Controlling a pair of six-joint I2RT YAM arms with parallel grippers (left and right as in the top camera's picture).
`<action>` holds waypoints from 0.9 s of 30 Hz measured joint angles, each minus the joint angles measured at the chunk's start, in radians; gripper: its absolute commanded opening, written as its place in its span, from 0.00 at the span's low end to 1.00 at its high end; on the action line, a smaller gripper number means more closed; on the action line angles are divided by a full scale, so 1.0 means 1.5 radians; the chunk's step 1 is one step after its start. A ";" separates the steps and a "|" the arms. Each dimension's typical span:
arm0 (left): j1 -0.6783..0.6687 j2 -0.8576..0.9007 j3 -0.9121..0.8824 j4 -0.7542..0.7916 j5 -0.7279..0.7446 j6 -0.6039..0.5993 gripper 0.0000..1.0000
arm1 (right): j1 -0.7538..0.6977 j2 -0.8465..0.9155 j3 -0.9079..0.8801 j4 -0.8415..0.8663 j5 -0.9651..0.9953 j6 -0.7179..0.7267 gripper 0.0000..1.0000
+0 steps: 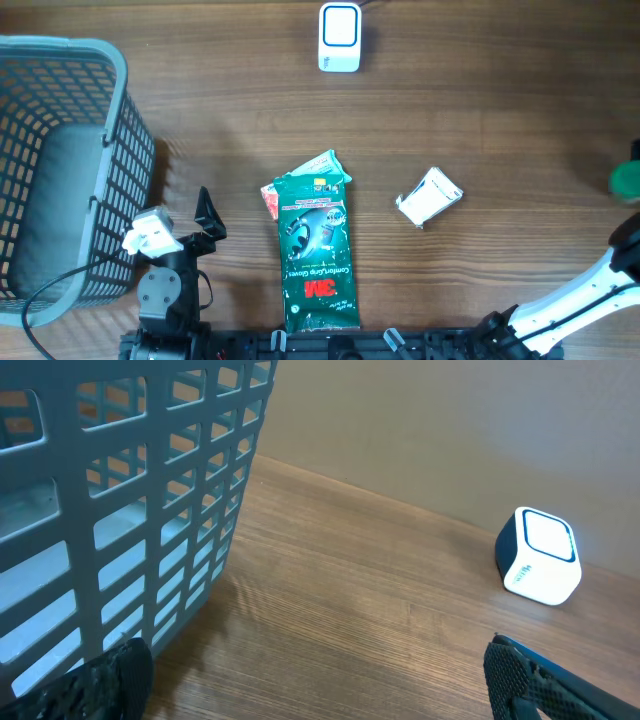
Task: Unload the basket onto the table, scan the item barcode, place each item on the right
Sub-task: 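Move the jar with the right gripper to the table's right edge, then lower the right gripper onto the Hansaplast box and grasp it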
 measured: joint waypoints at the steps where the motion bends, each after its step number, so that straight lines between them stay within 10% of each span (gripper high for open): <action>1: 0.000 0.000 0.000 0.000 0.000 0.000 1.00 | 0.000 0.000 0.000 0.001 -0.001 0.000 1.00; 12: 0.000 0.000 0.000 0.000 0.000 0.000 1.00 | 0.060 -0.086 0.181 -0.220 -0.138 0.002 1.00; 22: 0.000 0.000 0.000 0.000 0.000 0.000 1.00 | 0.607 -0.149 0.033 -0.283 -0.156 0.151 1.00; 27: 0.000 0.000 0.000 0.000 0.000 0.000 1.00 | 0.721 -0.144 -0.109 -0.291 -0.091 0.256 1.00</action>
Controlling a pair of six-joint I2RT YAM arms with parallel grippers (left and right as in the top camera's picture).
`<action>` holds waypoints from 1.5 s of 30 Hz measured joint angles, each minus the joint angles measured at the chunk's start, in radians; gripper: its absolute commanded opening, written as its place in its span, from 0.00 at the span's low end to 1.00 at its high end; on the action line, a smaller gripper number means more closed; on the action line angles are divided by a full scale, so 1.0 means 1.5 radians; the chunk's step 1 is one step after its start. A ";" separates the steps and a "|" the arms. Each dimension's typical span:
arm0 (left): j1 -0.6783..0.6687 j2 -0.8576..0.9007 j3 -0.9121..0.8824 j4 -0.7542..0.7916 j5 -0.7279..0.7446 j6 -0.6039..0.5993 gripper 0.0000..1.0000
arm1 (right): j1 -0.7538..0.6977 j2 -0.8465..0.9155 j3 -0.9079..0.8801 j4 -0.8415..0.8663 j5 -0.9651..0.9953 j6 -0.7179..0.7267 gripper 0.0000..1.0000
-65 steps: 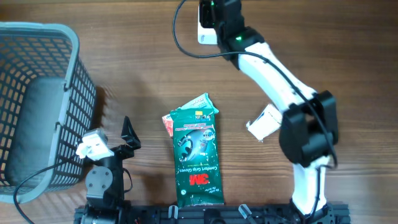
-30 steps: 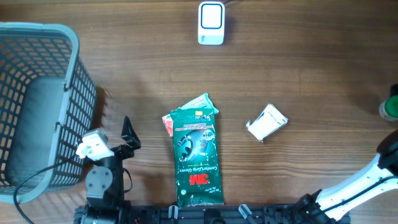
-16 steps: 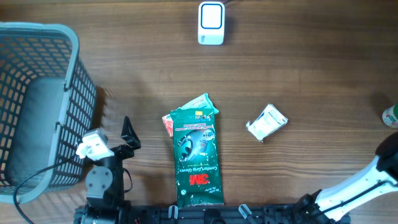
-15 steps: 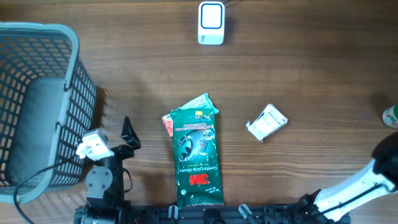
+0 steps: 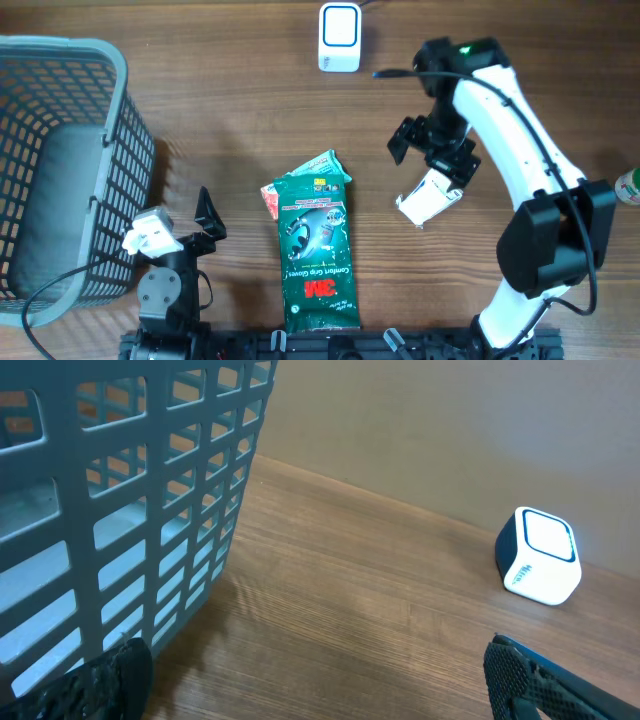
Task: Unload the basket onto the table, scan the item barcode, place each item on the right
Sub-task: 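Lower the right gripper onto the Hansaplast box and grasp it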
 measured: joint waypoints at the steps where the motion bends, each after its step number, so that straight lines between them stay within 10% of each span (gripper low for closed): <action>1: 0.000 0.000 0.000 0.000 0.000 0.000 1.00 | 0.005 -0.001 -0.036 0.018 0.023 0.029 1.00; 9: 0.000 0.000 0.000 -0.001 0.000 0.000 1.00 | 0.005 0.002 -0.270 0.351 0.050 0.052 1.00; 12: 0.000 0.000 0.000 -0.001 0.000 0.000 1.00 | 0.005 -0.002 -0.316 0.380 0.052 0.054 0.88; 16: 0.000 0.000 0.000 0.000 0.000 0.000 1.00 | 0.005 -0.017 -0.339 0.385 0.052 0.058 0.96; 20: 0.000 0.000 0.000 0.000 0.000 0.000 1.00 | 0.005 -0.014 -0.329 0.357 0.049 0.032 0.68; 24: 0.000 0.000 0.000 0.000 0.000 0.000 1.00 | 0.005 -0.007 -0.311 0.332 0.032 0.018 1.00; 35: 0.000 0.000 0.000 0.000 0.000 0.000 1.00 | 0.005 -0.006 -0.118 0.100 0.041 0.010 1.00; 45: 0.000 0.000 0.000 0.000 0.000 0.000 1.00 | 0.005 -0.019 -0.352 0.300 0.057 0.031 0.99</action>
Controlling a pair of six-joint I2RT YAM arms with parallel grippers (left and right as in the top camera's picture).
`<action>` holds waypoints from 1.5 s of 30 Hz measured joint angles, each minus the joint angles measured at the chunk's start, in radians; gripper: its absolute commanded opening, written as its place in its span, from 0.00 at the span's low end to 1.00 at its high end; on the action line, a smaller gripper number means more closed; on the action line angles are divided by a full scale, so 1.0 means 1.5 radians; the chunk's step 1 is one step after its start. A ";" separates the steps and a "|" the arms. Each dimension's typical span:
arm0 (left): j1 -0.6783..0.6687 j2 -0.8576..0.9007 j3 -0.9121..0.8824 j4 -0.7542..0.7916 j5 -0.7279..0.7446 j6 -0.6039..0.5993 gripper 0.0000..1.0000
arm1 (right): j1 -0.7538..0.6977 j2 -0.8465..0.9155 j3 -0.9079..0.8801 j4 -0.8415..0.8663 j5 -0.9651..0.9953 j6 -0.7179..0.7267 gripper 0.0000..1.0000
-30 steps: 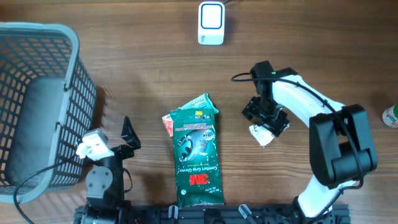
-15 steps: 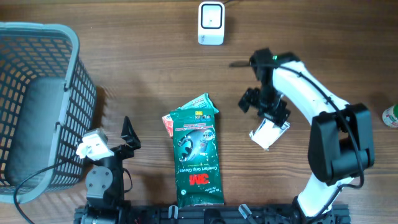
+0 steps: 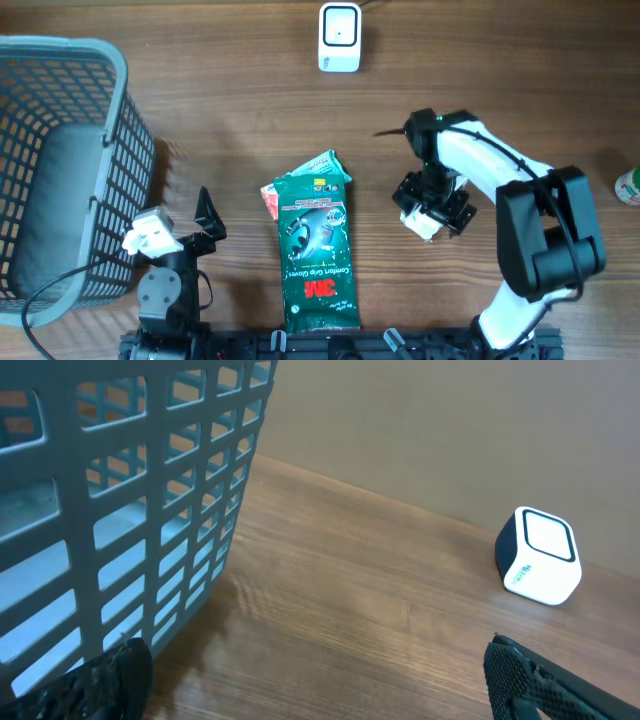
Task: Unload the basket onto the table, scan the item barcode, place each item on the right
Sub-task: 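Lower the right gripper onto the Hansaplast box and grasp it, then lift the Hansaplast box with the right gripper to the scanner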
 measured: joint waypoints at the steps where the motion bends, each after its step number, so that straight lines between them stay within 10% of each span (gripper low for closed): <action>1: 0.000 0.000 0.000 0.000 0.000 0.000 1.00 | 0.000 -0.026 -0.033 0.045 -0.007 -0.001 0.95; 4: 0.000 0.000 0.000 0.000 0.000 0.000 1.00 | 0.000 -0.065 -0.097 0.175 -0.038 0.004 0.60; 7: 0.000 0.000 0.000 0.000 0.000 0.000 1.00 | 0.001 -0.072 -0.110 0.203 -0.047 0.021 0.50; 16: 0.000 0.000 0.000 0.001 0.000 0.000 1.00 | 0.000 -0.014 0.004 0.070 -0.119 -0.067 0.47; 30: 0.000 0.000 0.000 0.000 0.000 0.000 1.00 | 0.126 -0.001 0.387 -0.098 0.003 -0.574 0.49; 35: 0.000 0.000 0.000 0.000 0.000 0.000 1.00 | 0.247 -0.001 0.494 -0.025 0.280 -0.746 0.37; 45: 0.000 0.000 0.000 0.000 0.000 0.000 1.00 | 0.405 -0.001 0.501 0.444 0.816 -1.225 0.44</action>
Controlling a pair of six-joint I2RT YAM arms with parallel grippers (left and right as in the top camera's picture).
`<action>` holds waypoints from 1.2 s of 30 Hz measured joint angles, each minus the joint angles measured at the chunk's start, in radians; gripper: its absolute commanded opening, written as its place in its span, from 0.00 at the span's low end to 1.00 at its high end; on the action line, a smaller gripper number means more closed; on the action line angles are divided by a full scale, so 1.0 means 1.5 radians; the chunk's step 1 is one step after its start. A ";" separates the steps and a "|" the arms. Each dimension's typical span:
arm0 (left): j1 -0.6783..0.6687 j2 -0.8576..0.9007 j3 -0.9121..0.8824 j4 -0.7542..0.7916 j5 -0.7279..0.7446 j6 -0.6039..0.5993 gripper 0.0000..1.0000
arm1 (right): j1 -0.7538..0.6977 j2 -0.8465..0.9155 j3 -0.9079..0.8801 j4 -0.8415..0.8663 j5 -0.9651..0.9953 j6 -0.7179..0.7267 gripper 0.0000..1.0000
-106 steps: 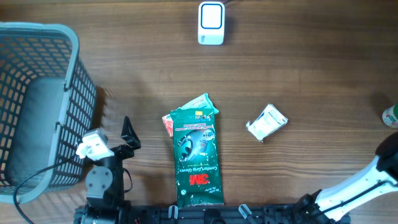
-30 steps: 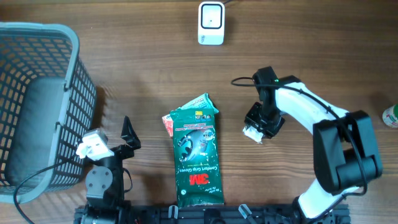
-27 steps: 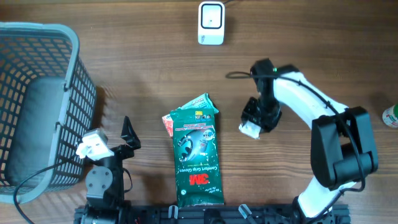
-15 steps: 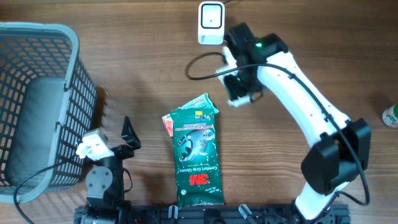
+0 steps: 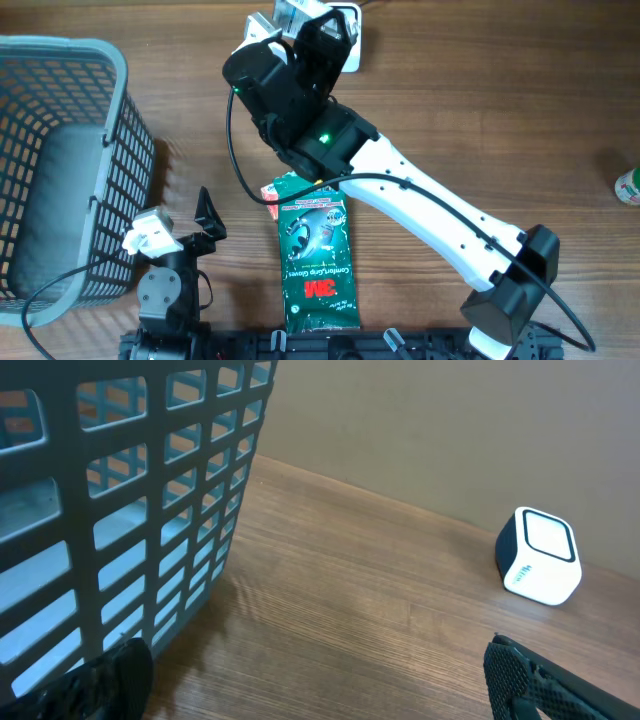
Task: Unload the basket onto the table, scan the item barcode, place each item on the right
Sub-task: 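Lift the Hansaplast box with the right gripper to the scanner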
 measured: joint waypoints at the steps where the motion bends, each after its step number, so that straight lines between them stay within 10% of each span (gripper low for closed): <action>1: 0.000 0.000 0.000 0.000 0.000 0.000 1.00 | 0.000 0.000 0.000 0.024 0.020 -0.024 0.45; 8: 0.000 0.000 0.000 -0.001 0.000 0.000 1.00 | -0.001 0.000 0.003 -0.051 0.015 0.078 0.48; 11: 0.000 -0.001 0.000 0.000 0.000 0.000 1.00 | -0.018 0.001 0.005 -0.301 -0.277 0.266 0.48; 15: 0.000 0.000 0.000 0.000 0.000 0.000 1.00 | -0.096 0.002 0.002 -0.307 -0.665 0.432 0.43; 25: 0.000 0.000 0.000 0.000 0.000 0.000 1.00 | -0.368 0.115 -0.053 -0.009 -1.254 0.724 0.50; 32: 0.000 -0.001 0.000 0.000 0.000 0.000 1.00 | -0.387 0.270 -0.062 0.386 -1.377 0.964 0.52; 36: 0.000 0.000 0.000 0.000 0.000 0.000 1.00 | -0.414 0.336 -0.062 0.411 -1.348 1.020 0.51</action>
